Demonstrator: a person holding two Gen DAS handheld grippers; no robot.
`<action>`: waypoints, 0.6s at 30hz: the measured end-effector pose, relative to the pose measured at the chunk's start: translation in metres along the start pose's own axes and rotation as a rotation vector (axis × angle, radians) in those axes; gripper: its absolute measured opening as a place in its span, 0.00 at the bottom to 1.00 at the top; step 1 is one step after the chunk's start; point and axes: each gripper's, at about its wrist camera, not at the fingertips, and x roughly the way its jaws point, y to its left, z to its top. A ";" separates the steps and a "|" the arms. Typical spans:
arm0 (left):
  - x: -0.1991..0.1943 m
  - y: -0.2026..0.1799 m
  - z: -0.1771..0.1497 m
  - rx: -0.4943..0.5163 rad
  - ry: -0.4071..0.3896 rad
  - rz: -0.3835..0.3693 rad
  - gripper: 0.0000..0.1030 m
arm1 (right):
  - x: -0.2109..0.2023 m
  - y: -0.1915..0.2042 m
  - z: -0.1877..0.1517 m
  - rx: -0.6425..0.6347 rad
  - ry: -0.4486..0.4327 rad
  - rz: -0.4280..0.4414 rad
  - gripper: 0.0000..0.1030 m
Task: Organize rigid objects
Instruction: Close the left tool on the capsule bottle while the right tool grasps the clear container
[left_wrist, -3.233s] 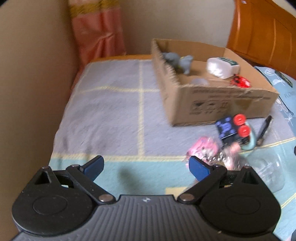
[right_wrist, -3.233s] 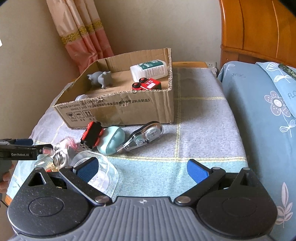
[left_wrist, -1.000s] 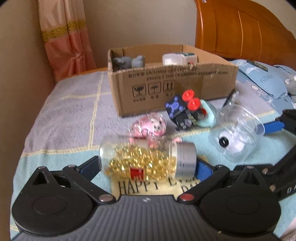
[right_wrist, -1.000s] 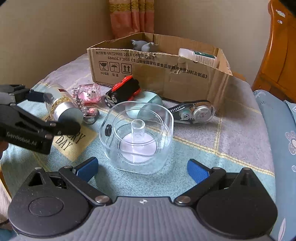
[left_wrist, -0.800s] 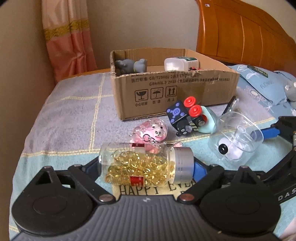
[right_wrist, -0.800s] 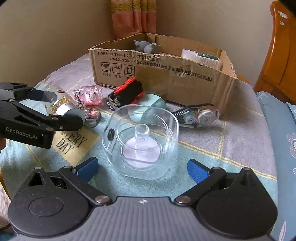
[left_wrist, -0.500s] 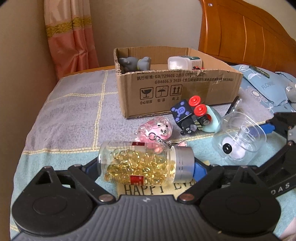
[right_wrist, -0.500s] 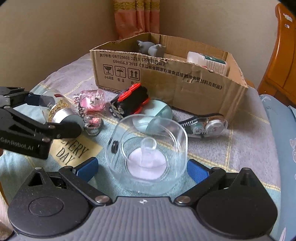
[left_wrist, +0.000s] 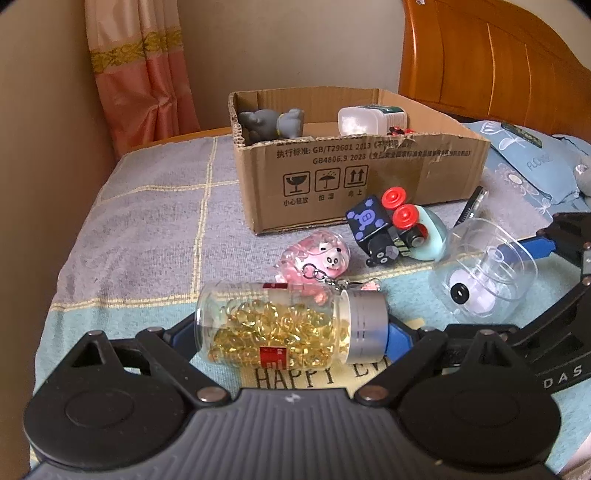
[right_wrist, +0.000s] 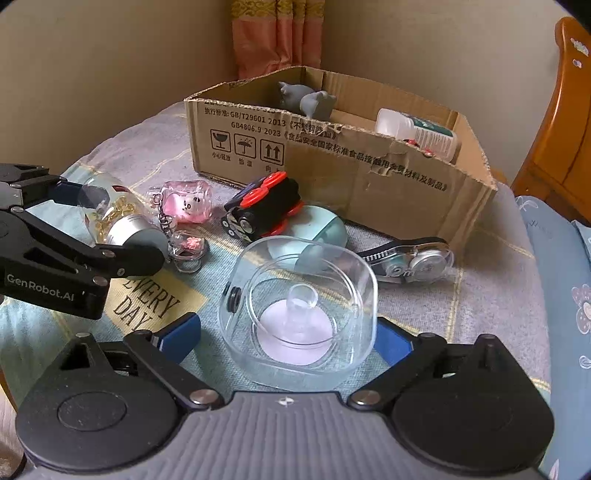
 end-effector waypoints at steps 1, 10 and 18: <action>0.000 0.000 0.000 0.000 0.001 0.002 0.91 | -0.001 -0.001 0.000 0.003 -0.001 -0.002 0.95; -0.001 -0.002 0.001 0.012 0.006 0.013 0.91 | -0.012 -0.004 0.004 0.048 -0.013 0.006 0.83; -0.002 -0.001 0.002 0.032 0.004 0.004 0.91 | -0.009 0.000 0.009 0.057 -0.003 -0.021 0.78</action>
